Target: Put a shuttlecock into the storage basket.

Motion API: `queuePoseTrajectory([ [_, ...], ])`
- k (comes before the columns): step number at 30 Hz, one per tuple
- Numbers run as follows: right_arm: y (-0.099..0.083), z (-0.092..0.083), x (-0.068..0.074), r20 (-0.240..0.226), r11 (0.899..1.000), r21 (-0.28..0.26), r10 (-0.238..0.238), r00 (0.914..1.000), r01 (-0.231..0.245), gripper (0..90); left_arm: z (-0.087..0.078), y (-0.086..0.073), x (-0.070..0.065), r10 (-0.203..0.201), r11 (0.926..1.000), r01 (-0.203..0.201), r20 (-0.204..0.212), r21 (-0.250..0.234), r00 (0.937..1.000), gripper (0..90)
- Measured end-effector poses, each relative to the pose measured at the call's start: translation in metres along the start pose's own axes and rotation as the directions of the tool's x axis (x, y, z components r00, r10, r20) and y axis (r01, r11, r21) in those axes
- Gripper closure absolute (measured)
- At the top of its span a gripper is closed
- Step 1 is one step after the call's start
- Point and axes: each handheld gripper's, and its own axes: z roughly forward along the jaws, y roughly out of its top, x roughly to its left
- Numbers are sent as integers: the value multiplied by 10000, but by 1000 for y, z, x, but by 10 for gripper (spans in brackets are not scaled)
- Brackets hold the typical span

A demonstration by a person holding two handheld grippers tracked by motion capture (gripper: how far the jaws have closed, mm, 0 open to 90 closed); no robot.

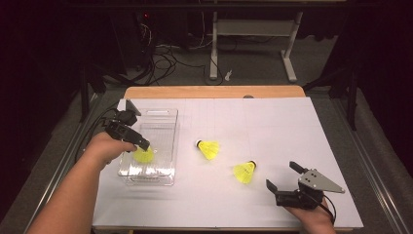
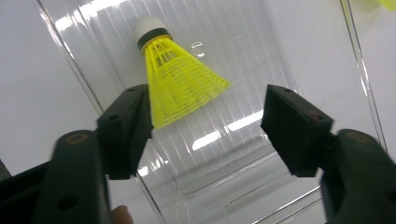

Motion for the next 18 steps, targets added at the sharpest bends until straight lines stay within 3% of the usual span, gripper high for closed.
queuePoseTrajectory([
  [8,0,0,0,5,10000,27,6,10000,-6,2,2,-1,-7,317,9992,-320,117,240,9994,150],
  [13,0,0,0,23,10000,29,3,10000,-3,2,4,-1,-10,347,9977,-350,63,576,9994,1],
  [18,-1,0,-1,39,10000,47,16,10000,-17,2,3,-1,-20,613,9966,-618,116,539,9981,1],
])
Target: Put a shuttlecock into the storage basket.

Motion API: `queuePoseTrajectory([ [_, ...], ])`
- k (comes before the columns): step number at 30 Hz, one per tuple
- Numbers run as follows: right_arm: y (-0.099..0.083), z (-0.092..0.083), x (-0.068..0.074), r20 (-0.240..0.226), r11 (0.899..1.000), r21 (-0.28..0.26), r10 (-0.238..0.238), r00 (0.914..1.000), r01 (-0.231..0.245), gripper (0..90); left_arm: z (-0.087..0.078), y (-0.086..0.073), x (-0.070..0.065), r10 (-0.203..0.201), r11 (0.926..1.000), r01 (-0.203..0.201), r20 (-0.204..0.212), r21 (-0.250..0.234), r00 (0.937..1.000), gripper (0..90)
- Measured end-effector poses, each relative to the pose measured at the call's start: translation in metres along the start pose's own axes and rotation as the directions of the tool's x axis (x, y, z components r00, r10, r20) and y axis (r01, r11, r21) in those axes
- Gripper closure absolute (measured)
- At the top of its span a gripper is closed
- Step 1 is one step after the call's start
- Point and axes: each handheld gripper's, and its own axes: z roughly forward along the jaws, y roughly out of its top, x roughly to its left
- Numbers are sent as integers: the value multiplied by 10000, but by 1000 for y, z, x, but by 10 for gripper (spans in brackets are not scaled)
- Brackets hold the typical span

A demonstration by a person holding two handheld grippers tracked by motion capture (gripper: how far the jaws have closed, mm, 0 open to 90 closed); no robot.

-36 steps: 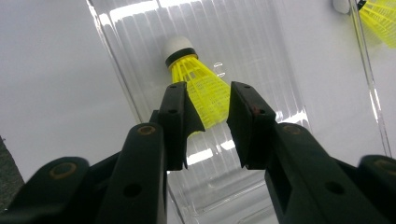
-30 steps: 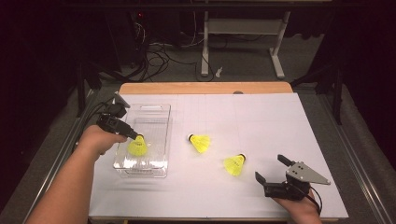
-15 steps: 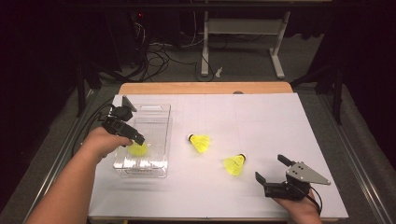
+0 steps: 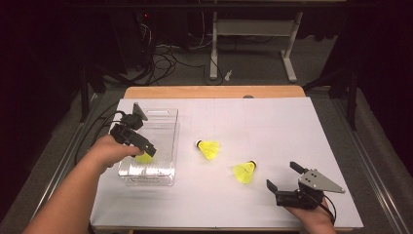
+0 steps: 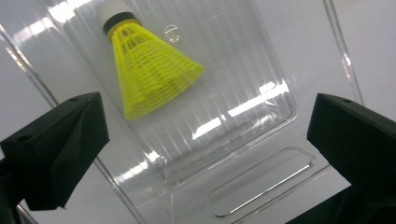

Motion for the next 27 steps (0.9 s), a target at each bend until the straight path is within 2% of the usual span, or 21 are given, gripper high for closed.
queuePoseTrajectory([
  [10,0,1,-1,30,10000,8,53,10000,-53,2,-4,2,-17,351,9994,-350,83,-80,9993,6],
  [14,0,1,-1,40,9999,-32,130,9999,-130,2,-5,3,-25,634,9980,-634,107,1,9979,5],
  [27,-2,5,0,-59,9999,150,51,10000,-50,2,-1,7,-41,860,9962,-862,137,91,9962,6],
])
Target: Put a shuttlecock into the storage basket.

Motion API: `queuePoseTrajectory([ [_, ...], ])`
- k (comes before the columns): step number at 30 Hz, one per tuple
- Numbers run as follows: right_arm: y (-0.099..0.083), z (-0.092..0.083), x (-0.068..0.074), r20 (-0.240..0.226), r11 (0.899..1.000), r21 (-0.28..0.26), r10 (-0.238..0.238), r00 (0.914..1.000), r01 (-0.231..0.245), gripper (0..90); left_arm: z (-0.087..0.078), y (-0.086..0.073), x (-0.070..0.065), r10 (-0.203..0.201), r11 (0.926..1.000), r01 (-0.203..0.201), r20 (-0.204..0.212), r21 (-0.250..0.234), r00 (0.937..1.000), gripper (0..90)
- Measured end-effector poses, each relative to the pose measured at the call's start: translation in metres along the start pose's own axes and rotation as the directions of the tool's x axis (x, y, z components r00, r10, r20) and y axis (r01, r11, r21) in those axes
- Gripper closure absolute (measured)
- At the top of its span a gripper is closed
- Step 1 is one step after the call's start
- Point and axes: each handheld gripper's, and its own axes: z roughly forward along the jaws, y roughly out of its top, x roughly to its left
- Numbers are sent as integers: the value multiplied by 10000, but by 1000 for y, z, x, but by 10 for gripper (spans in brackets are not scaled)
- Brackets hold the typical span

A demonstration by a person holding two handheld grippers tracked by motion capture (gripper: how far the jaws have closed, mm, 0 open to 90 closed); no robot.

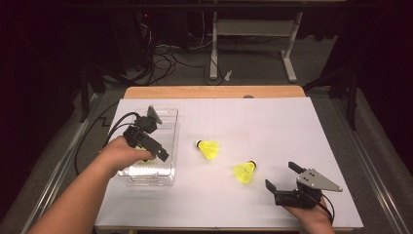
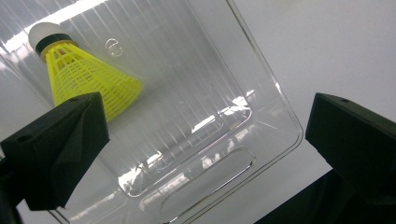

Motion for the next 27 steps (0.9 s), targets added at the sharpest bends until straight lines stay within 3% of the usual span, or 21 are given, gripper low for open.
queuePoseTrajectory([
  [9,3,-3,-2,41,9998,-181,26,10000,-26,2,-1,7,-8,39,10000,-39,35,33,10000,6],
  [27,2,-5,-2,40,9998,-169,-72,10000,72,3,1,27,-36,652,9979,-653,201,27,9977,6],
])
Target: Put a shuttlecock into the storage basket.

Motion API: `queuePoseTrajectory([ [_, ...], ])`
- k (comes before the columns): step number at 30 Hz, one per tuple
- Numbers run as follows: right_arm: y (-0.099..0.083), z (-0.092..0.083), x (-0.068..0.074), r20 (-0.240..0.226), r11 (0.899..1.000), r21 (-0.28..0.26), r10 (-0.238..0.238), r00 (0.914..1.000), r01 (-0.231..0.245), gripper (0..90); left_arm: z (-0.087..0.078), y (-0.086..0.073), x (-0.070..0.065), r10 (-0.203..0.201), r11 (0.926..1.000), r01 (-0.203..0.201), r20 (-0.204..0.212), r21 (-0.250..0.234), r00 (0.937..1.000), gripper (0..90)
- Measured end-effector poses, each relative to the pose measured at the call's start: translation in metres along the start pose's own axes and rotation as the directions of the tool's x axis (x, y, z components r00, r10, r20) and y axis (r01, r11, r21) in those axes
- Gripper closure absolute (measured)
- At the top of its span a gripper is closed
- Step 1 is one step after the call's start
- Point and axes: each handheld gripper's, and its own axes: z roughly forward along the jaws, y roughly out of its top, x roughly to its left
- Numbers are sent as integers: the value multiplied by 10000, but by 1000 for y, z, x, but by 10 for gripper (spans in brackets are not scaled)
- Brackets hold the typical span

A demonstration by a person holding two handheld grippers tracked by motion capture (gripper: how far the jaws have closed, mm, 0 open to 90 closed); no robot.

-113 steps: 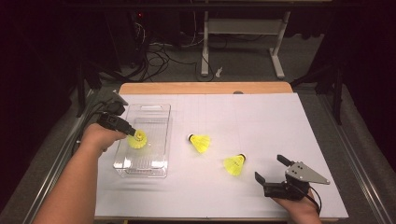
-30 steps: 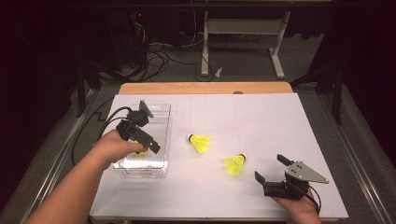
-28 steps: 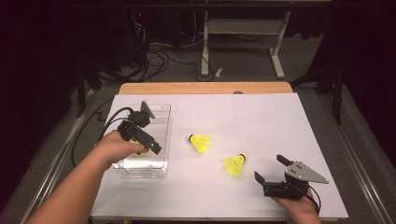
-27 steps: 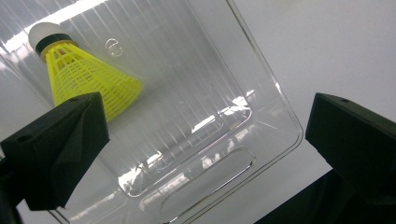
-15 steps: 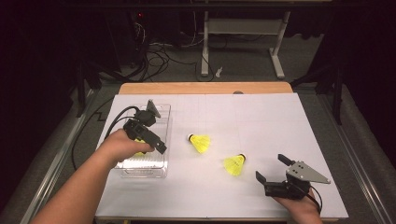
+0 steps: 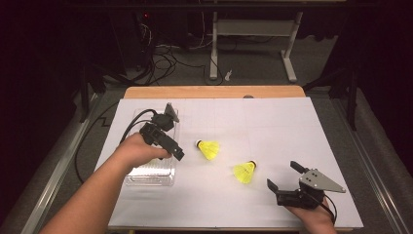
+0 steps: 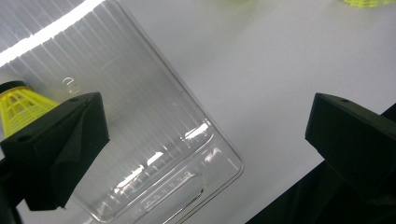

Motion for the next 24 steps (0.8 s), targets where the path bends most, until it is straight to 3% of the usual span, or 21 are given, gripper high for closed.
queuePoseTrajectory([
  [24,0,0,-1,11,10000,-25,59,10000,-59,2,15,29,-26,404,9991,-405,132,83,9991,6],
])
